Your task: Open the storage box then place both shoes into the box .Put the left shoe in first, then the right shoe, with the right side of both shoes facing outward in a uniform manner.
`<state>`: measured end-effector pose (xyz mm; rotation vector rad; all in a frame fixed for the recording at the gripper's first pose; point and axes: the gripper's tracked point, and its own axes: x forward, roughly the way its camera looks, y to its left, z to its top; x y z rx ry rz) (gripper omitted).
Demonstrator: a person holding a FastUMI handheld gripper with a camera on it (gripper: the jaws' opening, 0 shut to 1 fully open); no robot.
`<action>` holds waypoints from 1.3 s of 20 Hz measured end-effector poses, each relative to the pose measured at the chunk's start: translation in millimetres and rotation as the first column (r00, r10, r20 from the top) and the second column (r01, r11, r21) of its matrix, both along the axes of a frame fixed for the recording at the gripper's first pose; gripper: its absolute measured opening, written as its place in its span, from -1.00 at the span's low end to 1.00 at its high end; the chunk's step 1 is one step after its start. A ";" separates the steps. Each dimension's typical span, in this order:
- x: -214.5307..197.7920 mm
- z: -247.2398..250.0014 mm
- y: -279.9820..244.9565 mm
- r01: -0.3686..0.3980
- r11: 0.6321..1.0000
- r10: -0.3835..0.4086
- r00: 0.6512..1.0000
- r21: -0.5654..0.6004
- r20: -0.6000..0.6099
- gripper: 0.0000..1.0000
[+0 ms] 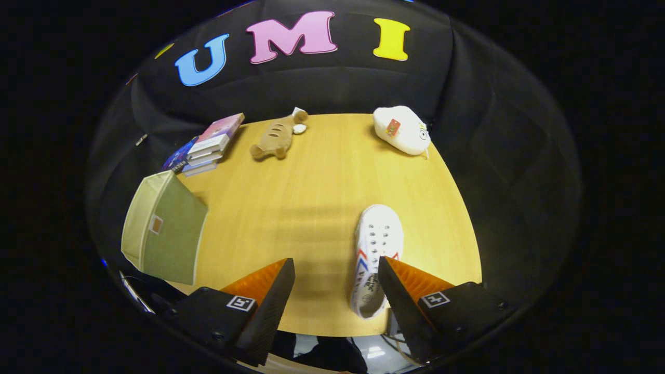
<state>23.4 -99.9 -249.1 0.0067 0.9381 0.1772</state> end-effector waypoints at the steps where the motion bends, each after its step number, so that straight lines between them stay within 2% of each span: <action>1: 0.7 -9.1 -13.6 -0.006 1.000 0.006 1.000 -0.018 -0.010 0.97; 12: 3.5 -100.2 -84.0 -0.071 0.992 0.052 0.985 -0.107 -0.167 0.97; 19: 3.2 -132.8 -73.5 -0.057 0.998 0.046 0.965 -0.036 -0.259 0.98; 20: 3.2 -133.5 -70.5 -0.047 0.999 0.042 0.963 -0.012 -0.266 0.91; 22: 1.2 -135.3 -57.8 -0.010 0.999 0.025 0.957 0.053 -0.290 0.44; 23: 0.8 -135.2 -56.4 0.012 0.998 0.005 0.956 0.055 -0.294 0.01; 25: 0.5 -133.9 -57.5 0.015 0.999 0.001 0.956 0.051 -0.294 -0.16; 26: 1.0 -133.4 -56.4 0.016 0.998 0.000 0.956 0.053 -0.293 -0.17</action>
